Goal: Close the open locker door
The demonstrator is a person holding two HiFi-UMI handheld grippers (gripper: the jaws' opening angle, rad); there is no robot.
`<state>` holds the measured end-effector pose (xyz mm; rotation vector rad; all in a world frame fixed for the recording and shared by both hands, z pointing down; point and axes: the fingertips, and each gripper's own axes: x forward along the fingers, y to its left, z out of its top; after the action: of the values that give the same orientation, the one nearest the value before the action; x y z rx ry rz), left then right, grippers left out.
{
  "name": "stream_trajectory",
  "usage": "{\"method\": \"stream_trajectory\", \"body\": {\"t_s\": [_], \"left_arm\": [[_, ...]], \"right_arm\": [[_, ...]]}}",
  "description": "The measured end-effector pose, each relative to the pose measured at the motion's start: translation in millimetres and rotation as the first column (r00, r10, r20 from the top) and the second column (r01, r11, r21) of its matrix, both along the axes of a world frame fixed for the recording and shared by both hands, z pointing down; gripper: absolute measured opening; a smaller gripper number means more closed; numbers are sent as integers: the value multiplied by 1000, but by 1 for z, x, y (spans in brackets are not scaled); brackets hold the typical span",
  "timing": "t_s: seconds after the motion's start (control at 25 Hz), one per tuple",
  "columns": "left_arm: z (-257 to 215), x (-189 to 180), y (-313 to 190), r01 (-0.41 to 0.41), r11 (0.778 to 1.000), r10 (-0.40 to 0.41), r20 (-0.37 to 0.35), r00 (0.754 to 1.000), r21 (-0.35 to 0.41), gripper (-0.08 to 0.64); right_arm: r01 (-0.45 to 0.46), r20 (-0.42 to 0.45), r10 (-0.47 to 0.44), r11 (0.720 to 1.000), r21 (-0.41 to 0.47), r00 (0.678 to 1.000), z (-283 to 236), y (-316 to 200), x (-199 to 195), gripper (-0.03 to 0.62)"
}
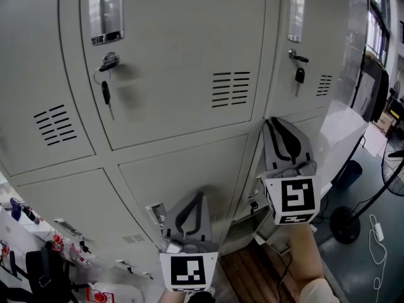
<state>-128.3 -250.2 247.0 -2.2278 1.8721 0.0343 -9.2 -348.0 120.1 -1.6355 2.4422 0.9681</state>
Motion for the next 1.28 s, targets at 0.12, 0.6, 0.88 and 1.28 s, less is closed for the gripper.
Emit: {"method": "stream_trajectory", "body": {"t_s": [0.12, 0.6, 0.88, 1.28], "left_arm": [[1, -3, -1, 2, 1000, -2, -1, 1000, -3, 2], [1, -7, -2, 12, 1000, -12, -9, 1000, -5, 2], [2, -2, -3, 8, 1000, -8, -13, 1000, -10, 2], [0, 28, -3, -41, 999, 41, -18, 999, -11, 2]], "right_arm": [[21, 9, -21, 1000, -19, 1000, 0, -3, -2, 51], [35, 11, -35, 999, -25, 999, -3, -6, -6, 28], [52, 35, -51, 998, -21, 998, -1, 4, -3, 28], [9, 175, 7, 996, -92, 985, 25, 33, 77, 29]]}}
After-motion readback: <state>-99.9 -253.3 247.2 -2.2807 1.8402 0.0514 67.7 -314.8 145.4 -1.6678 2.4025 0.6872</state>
